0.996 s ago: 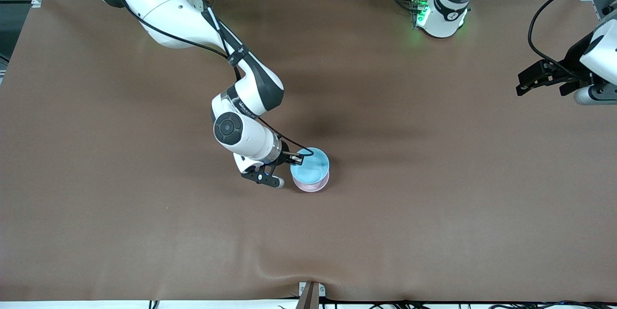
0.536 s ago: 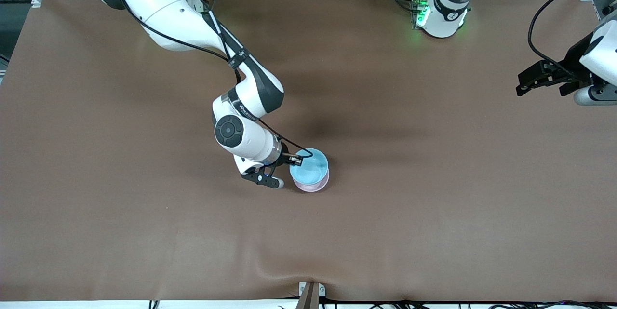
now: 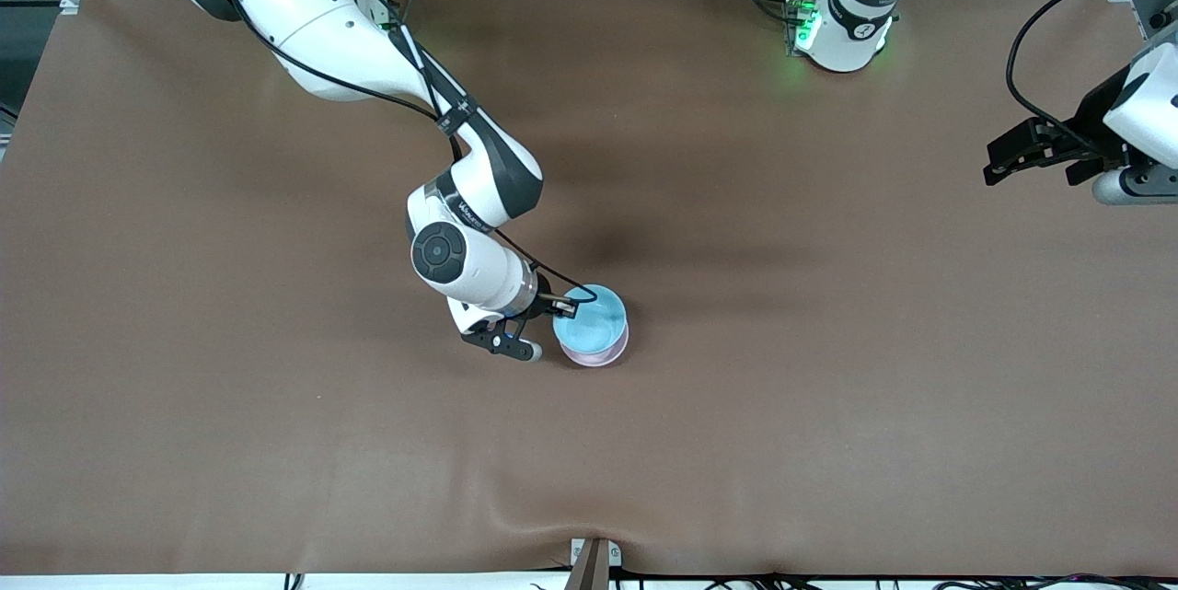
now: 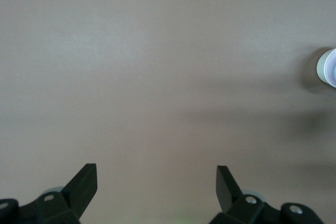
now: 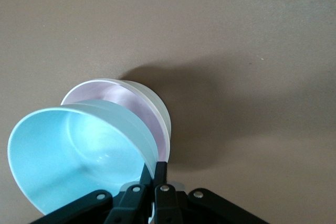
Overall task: Stack pink and blue bowls on white bowl
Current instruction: 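Lower the blue bowl into the pink bowl with the right gripper, then open the right gripper and withdraw it from the stack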
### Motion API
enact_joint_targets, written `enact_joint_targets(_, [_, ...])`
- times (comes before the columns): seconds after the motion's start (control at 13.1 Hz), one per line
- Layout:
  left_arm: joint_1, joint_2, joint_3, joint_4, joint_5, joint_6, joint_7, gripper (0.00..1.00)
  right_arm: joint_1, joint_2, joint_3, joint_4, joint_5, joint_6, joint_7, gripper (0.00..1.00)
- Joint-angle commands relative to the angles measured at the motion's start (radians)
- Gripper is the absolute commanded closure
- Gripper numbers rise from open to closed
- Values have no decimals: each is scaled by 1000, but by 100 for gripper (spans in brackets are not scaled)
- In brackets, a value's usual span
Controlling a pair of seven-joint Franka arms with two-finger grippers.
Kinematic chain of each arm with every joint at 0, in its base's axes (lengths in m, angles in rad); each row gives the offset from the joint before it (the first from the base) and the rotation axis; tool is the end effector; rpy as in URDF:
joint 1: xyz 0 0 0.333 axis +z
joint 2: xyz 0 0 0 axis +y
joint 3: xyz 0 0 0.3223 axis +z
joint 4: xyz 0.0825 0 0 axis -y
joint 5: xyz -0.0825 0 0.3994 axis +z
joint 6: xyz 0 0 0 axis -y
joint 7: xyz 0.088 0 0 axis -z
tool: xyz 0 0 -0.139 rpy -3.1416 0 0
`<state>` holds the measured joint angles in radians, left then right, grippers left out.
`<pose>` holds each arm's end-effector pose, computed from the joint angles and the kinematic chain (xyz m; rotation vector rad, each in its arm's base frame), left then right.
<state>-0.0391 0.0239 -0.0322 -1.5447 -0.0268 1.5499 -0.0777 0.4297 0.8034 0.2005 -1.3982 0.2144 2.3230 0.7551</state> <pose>0.5731 -0.0445 0.5961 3.1153 0.0095 -0.0322 0.6311 0.4358 0.2122 -2.7815 0.4661 0.1346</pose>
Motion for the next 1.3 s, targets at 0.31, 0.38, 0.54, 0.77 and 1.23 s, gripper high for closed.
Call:
enact_joint_targets(0.31, [-4,13,-2,28,2,-13,-5,0,24,25,-7,31,-30,10,15,0])
enact_joint_targets(0.38, [-4,13,-2,28,4,-13,-5,0,23,22,-7,31,-29,10,15,0])
enact_joint_targets(0.54, [-4,13,-2,28,2,-13,-5,0,1,11,-9,33,-30,9,7,0])
enact_joint_targets(0.77, [-5,13,-2,28,4,-13,-5,0,-81,-44,-9,27,-27,-5,1,0])
enact_joint_targets(1.23, [-5,13,-2,28,5,-13,-5,0,-284,-350,-13,-215,-82,-132,-228,0])
